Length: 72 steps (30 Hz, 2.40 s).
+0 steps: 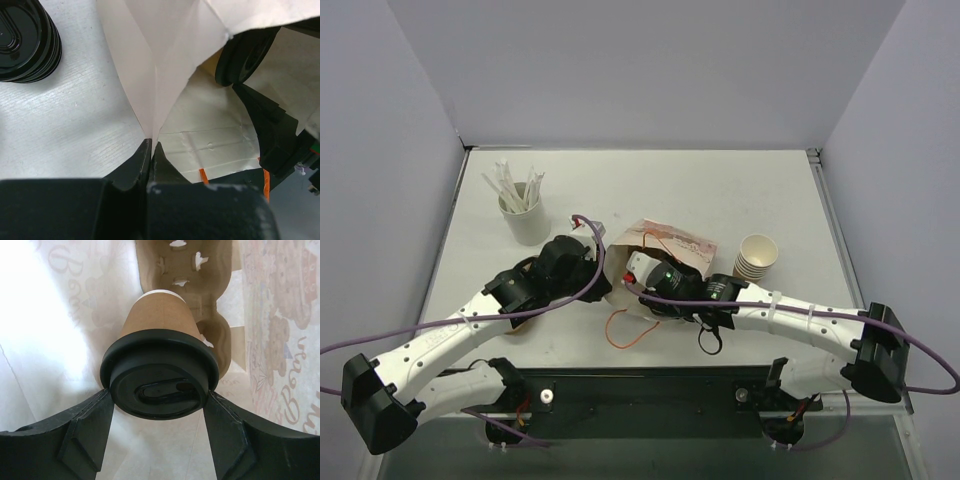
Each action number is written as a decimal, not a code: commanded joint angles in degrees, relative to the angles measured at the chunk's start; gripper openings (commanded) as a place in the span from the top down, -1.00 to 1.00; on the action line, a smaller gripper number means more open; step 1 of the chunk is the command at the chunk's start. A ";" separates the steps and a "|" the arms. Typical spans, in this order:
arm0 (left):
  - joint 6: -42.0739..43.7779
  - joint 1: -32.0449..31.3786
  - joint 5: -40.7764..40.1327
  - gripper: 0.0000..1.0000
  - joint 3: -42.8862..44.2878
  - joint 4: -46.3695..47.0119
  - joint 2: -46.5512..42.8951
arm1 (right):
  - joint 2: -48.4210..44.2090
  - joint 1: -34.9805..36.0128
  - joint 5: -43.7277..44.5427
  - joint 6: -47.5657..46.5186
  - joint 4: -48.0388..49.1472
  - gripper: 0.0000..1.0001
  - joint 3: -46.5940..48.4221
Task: Pack the takeout coffee
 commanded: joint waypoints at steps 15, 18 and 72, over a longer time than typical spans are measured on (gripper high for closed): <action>-0.38 -0.72 -0.89 1.00 3.41 0.32 -1.52 | 12.95 -0.25 19.66 2.55 0.77 0.39 5.43; -0.47 -0.80 -1.16 1.00 3.59 0.14 -1.61 | 12.43 -0.34 18.11 1.85 1.21 0.39 5.70; -3.90 -0.37 2.97 1.00 6.49 3.13 0.32 | 1.08 -7.37 7.63 -6.06 6.13 0.43 -4.06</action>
